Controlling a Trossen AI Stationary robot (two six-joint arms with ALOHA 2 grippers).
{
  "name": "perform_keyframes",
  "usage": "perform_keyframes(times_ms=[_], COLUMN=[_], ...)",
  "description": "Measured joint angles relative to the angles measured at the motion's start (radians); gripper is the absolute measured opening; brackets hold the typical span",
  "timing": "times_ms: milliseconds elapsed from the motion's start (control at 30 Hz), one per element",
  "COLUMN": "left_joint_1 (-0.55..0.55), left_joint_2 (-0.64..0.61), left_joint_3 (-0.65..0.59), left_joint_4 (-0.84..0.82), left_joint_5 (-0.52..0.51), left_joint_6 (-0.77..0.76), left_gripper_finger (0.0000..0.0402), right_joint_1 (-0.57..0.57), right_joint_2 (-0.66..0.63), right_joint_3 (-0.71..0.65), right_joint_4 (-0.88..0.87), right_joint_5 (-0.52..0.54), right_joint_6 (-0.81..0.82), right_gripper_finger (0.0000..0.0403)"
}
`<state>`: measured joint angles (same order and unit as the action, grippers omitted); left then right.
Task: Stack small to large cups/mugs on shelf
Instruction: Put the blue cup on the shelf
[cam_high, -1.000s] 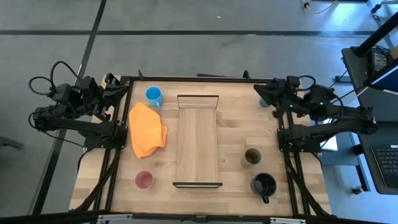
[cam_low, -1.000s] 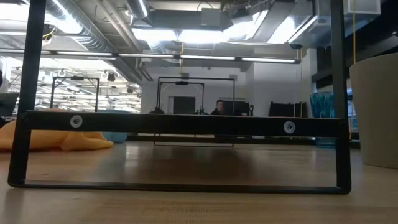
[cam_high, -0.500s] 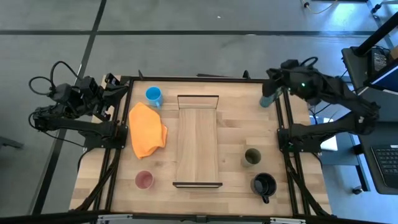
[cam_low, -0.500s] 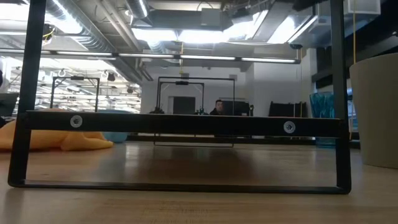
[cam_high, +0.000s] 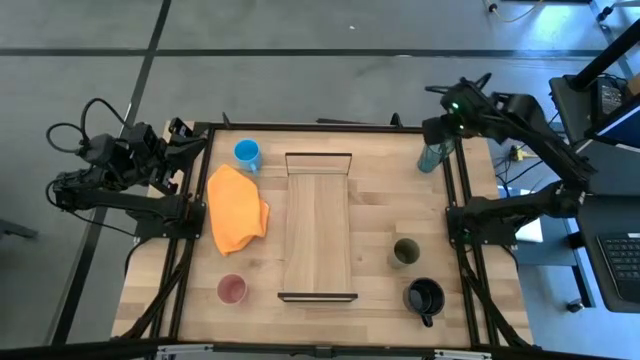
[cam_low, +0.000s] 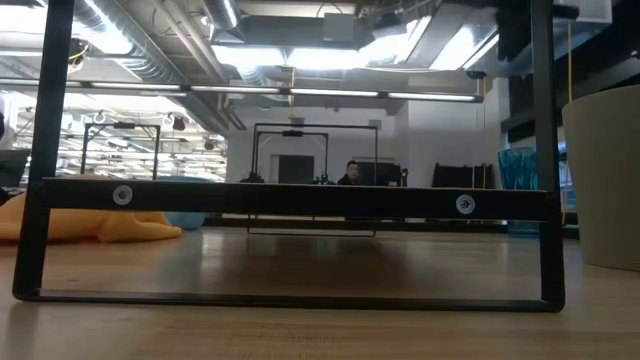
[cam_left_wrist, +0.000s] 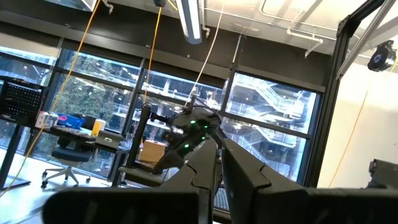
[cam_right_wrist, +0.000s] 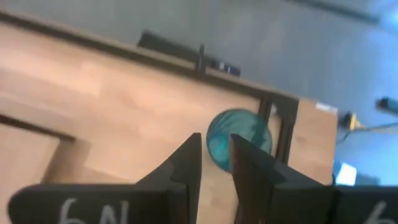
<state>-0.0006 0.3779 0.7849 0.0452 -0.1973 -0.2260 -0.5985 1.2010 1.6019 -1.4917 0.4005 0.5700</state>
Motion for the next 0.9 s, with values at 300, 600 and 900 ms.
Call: perform_keyframes(times_ms=[300,600,900], left_joint_1=[0.000,0.000,0.000], left_joint_2=[0.000,0.000,0.000], left_joint_3=[0.000,0.000,0.000], left_joint_4=[0.000,0.000,0.000], left_joint_5=[0.000,0.000,0.000], left_joint_6=[0.000,0.000,0.000], left_gripper_finger=[0.0022,0.0022,0.0022], right_joint_1=[-0.227,-0.404,-0.339], right_joint_2=[0.112,0.178,0.208], right_joint_3=[0.004,-0.017,-0.020], right_joint_4=[0.018,0.082,-0.047], right_joint_5=[-0.144,-0.344,-0.290], right_joint_6=[-0.200,-0.306,-0.210], right_gripper_finger=[0.0085,0.0085,0.0085])
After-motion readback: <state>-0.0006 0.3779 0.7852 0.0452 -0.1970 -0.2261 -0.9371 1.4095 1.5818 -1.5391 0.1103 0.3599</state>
